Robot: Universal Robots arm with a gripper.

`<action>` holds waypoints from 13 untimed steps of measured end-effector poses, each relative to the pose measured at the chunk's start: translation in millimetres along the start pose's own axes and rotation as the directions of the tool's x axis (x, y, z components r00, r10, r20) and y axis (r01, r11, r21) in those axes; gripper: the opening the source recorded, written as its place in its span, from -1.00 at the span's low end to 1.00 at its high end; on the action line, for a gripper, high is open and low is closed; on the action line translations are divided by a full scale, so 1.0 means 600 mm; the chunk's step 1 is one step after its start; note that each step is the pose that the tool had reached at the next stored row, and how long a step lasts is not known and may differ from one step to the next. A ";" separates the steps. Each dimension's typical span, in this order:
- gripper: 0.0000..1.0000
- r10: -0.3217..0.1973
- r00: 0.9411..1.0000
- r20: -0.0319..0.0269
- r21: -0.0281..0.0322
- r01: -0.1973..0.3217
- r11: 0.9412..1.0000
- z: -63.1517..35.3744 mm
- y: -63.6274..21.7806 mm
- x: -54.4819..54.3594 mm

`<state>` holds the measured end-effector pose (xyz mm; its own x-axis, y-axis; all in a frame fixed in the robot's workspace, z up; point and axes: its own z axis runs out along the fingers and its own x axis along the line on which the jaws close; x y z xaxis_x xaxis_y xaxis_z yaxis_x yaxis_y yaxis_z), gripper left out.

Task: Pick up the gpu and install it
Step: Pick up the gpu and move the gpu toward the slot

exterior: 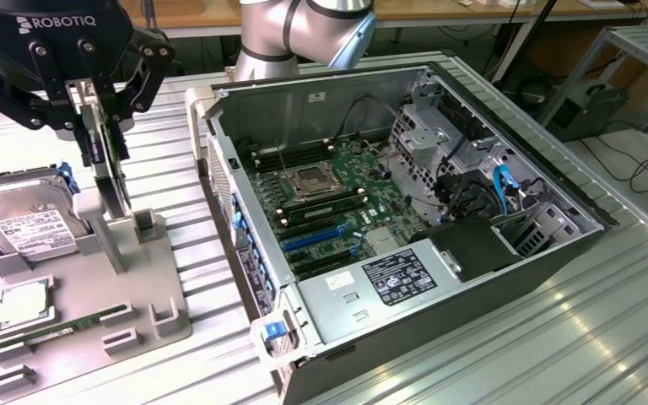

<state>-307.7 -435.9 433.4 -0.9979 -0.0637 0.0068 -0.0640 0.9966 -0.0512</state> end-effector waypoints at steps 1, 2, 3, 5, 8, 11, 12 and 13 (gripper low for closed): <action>-0.44 0.000 1.000 0.000 0.000 0.000 1.000 0.000 0.000 -0.001; -0.44 0.000 1.000 0.000 0.000 0.000 1.000 0.000 0.000 -0.003; -0.44 0.000 1.000 0.000 0.000 0.000 1.000 0.000 0.000 -0.005; -0.44 0.000 1.000 0.000 0.000 0.000 1.000 0.000 -0.001 -0.010; -0.44 0.000 1.000 0.000 0.000 0.000 1.000 0.000 -0.001 -0.016; -0.44 0.000 1.000 0.000 0.000 0.000 1.000 0.000 -0.001 -0.021; -0.44 0.000 1.000 0.000 0.000 0.000 1.000 0.000 -0.001 -0.023; -0.44 0.000 1.000 0.000 0.000 0.000 1.000 0.000 -0.001 -0.025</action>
<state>-292.5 -435.8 433.4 -0.9980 -0.0635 0.0068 -0.0638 0.9966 -0.0512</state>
